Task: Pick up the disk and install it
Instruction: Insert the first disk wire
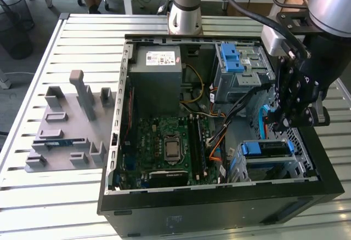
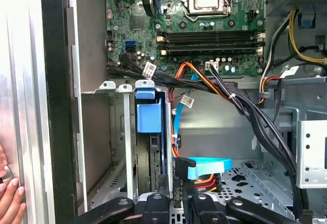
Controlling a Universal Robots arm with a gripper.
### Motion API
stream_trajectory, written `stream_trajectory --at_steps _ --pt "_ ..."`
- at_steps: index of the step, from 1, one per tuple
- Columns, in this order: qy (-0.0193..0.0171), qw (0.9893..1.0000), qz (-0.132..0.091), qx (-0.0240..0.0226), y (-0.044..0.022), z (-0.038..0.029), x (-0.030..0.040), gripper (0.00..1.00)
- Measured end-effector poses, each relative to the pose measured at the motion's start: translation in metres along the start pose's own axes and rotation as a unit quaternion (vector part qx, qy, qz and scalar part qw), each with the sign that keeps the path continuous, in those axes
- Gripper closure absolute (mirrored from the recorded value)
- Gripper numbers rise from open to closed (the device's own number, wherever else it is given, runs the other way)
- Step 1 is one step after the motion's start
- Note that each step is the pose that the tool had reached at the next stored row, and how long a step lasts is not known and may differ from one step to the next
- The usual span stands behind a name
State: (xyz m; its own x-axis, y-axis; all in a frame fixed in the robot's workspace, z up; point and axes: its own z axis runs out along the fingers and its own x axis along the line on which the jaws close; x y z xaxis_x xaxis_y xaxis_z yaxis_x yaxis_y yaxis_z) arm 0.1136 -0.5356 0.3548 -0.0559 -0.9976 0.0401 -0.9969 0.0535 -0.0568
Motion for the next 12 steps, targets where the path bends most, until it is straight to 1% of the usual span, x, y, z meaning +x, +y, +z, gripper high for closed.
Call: stream_trajectory --at_steps 4,12 --pt "0.0 1.0 0.0 0.0038 0.0001 0.0016 -0.0001 0.75" --pt "-0.0002 1.0 0.0 0.0085 0.0007 0.0044 -0.0001 0.75"
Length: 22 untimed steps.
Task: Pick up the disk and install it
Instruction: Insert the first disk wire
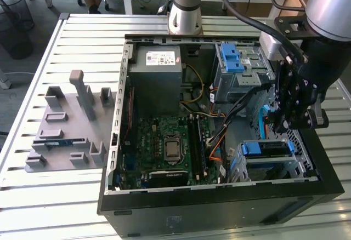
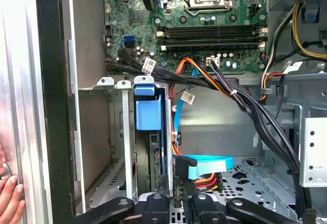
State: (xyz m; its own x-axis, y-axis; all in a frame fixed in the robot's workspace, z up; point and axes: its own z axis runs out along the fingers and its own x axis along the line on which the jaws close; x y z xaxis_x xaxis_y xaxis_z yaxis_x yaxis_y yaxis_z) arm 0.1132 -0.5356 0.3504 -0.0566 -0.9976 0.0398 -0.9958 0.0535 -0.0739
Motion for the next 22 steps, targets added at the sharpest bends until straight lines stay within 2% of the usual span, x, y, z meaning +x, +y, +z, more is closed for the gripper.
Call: stream_trajectory --at_steps 4,5,11,18,22 --pt "0.0 1.0 0.0 0.0008 0.0 0.0003 0.0 0.76" --pt "0.0 1.0 0.0 0.0008 0.0 0.0003 0.0 0.84" --pt "0.0004 1.0 0.0 -0.0018 -0.0015 0.0011 0.0003 0.84" --pt "0.0005 1.0 0.0 -0.0025 -0.0015 0.006 0.0062 0.84" --pt "0.0007 1.0 0.0 -0.0042 -0.0016 0.007 0.0067 0.84"
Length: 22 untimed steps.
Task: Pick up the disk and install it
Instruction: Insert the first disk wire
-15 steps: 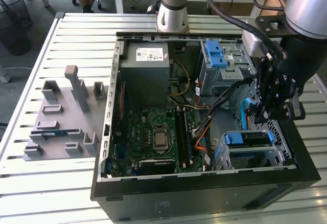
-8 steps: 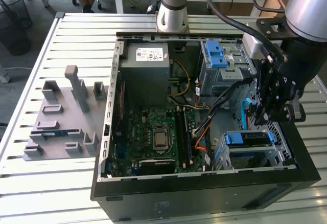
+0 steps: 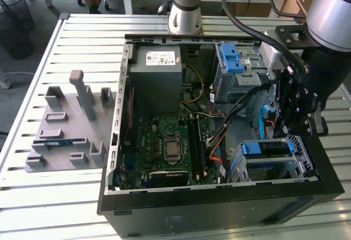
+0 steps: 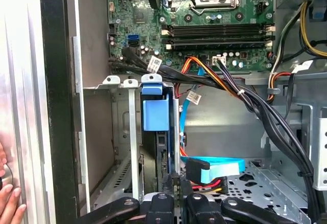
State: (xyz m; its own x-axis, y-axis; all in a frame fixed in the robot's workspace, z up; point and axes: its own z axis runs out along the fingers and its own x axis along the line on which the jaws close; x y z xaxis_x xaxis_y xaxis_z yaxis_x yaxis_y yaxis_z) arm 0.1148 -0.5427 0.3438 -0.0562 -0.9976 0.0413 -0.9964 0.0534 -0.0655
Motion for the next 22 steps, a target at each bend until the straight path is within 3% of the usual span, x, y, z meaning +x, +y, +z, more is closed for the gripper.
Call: stream_trajectory --at_steps 10,22 --pt "0.0008 0.9999 -0.001 -0.015 -0.0041 0.0023 0.0009 0.84" --pt "0.0021 0.9999 -0.001 -0.016 -0.0054 0.0047 0.0038 0.84"
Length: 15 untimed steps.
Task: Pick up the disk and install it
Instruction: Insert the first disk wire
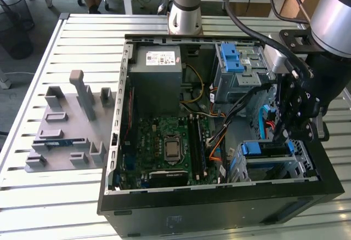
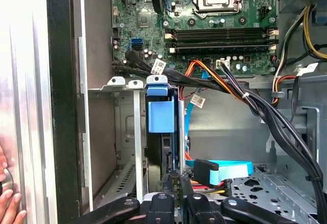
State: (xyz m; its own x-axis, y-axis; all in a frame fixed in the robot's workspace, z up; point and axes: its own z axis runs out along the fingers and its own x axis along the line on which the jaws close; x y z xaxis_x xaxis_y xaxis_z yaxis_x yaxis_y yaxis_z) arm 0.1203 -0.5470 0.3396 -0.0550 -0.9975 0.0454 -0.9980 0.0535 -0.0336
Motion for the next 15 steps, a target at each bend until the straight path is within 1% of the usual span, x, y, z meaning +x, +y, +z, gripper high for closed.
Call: stream_trajectory --at_steps 8,15 --pt "0.0 1.0 0.0 -0.0002 -0.0007 0.0025 0.0032 0.84" --pt "0.0001 1.0 0.0 -0.001 -0.001 0.0038 0.0034 0.84"
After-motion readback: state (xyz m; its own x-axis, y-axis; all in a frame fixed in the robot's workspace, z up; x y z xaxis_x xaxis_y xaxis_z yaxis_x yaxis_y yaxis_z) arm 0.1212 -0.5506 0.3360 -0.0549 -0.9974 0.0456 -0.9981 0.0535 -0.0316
